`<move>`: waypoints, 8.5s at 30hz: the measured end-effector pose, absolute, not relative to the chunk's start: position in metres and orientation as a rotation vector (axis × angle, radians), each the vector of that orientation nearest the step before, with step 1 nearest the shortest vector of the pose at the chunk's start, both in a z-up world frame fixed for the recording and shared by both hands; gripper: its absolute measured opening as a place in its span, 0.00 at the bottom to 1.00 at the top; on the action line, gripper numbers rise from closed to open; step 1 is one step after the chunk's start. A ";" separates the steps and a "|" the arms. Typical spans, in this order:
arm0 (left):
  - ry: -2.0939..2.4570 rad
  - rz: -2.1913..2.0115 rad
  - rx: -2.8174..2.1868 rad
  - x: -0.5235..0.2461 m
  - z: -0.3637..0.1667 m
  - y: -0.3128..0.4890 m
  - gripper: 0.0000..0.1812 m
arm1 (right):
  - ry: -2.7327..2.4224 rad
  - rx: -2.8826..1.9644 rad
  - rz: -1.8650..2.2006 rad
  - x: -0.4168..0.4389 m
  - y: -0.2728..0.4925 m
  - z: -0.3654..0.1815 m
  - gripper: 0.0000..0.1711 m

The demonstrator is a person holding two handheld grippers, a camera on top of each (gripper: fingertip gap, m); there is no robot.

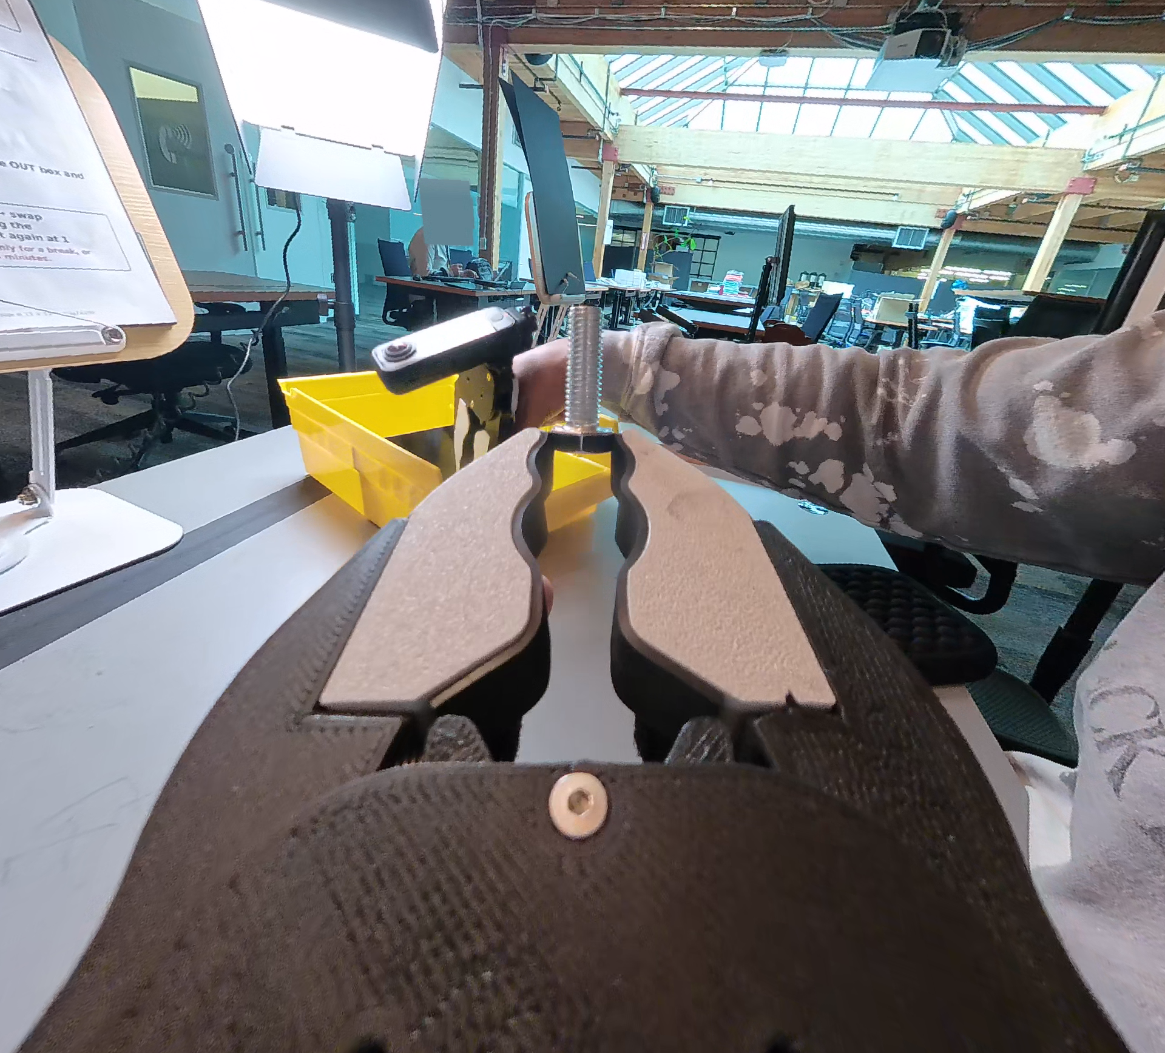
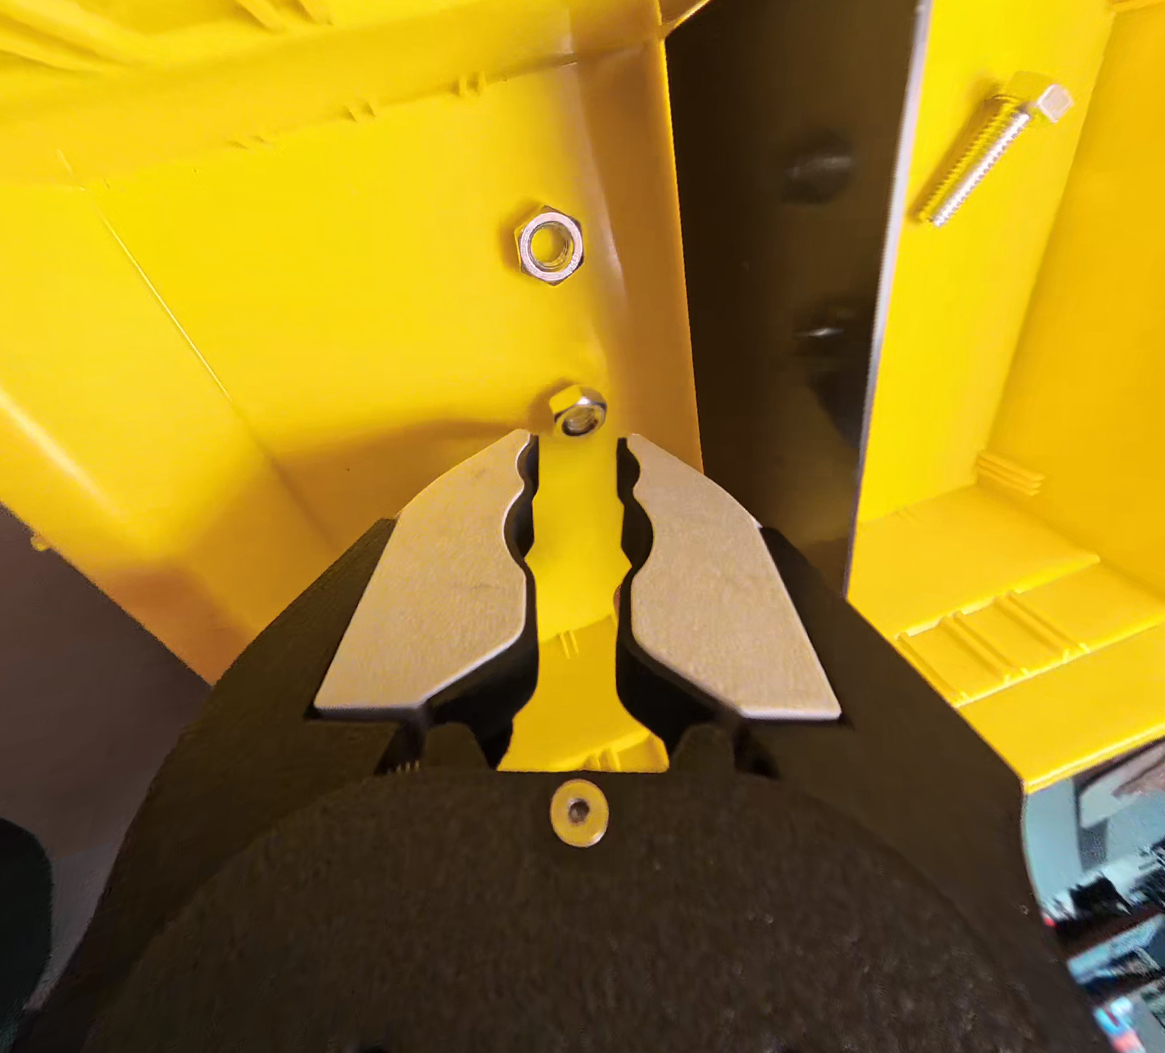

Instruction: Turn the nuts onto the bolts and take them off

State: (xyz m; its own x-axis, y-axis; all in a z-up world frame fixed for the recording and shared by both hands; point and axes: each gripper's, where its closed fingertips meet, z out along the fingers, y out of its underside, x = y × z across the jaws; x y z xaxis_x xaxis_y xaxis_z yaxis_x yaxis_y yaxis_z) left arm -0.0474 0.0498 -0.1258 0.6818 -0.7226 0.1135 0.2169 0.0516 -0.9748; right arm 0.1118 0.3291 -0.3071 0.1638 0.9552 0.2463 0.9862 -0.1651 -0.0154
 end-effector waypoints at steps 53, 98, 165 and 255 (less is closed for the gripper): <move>0.722 -0.722 -1.683 -0.013 -0.202 0.059 0.10 | -2.228 -1.154 0.689 -0.012 0.060 -0.209 0.05; 0.441 -0.391 -1.688 -0.075 -0.210 0.102 0.21 | -1.266 -2.383 -0.073 0.093 0.481 -0.295 0.13; 0.283 -0.069 -1.725 -0.263 -0.077 0.151 0.10 | -1.116 -1.339 1.072 -0.006 0.115 -0.150 0.08; 0.505 -0.873 -1.328 -0.019 -0.067 0.099 0.10 | -1.316 -1.065 1.370 -0.037 0.095 -0.034 0.06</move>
